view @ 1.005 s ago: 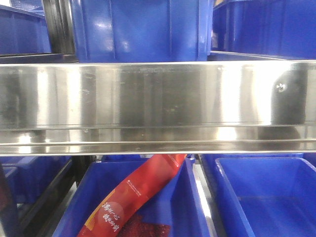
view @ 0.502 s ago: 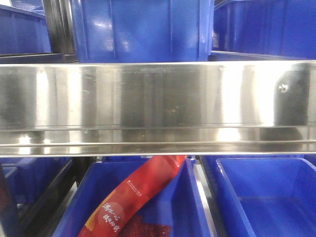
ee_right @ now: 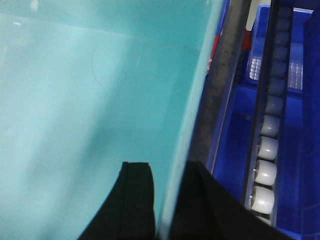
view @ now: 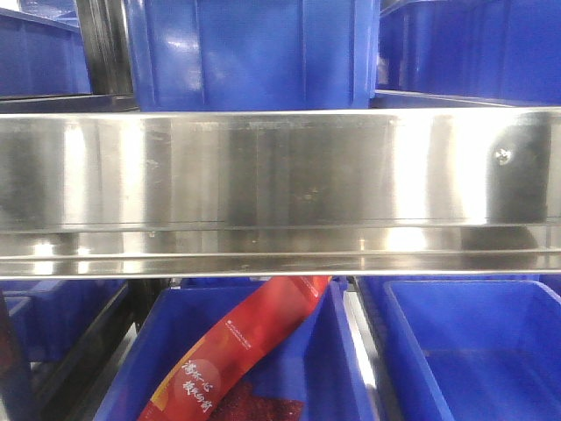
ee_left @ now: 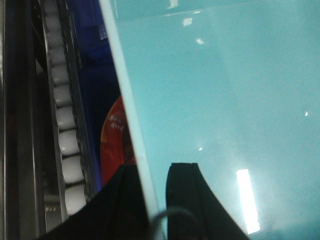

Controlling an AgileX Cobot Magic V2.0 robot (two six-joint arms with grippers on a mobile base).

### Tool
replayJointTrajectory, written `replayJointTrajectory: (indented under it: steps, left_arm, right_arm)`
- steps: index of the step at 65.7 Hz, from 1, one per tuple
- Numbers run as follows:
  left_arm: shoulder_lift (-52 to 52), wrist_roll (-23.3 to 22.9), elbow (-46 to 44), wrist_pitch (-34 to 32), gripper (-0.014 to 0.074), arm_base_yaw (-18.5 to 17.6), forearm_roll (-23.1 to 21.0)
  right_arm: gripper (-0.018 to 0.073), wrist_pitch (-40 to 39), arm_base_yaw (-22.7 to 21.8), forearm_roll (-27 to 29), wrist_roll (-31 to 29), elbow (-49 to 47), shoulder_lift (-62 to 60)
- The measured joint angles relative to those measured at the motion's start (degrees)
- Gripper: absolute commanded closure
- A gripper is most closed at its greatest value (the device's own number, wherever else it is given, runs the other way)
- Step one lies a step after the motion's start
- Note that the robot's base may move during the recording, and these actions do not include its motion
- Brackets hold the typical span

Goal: Fetch blue bin and place on conveyor start
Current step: 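Lift the light-blue bin with both grippers and pull it off the shelf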

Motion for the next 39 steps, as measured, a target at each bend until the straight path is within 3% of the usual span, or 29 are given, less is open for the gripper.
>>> replayJointTrajectory:
  steps: [39]
  left_arm:
    - [0.00, 0.76, 0.04, -19.80, 0.0707, 0.00, 1.90]
  right_arm:
    - [0.0711, -1.27, -0.10, -0.56, 0.33, 0.00, 0.00]
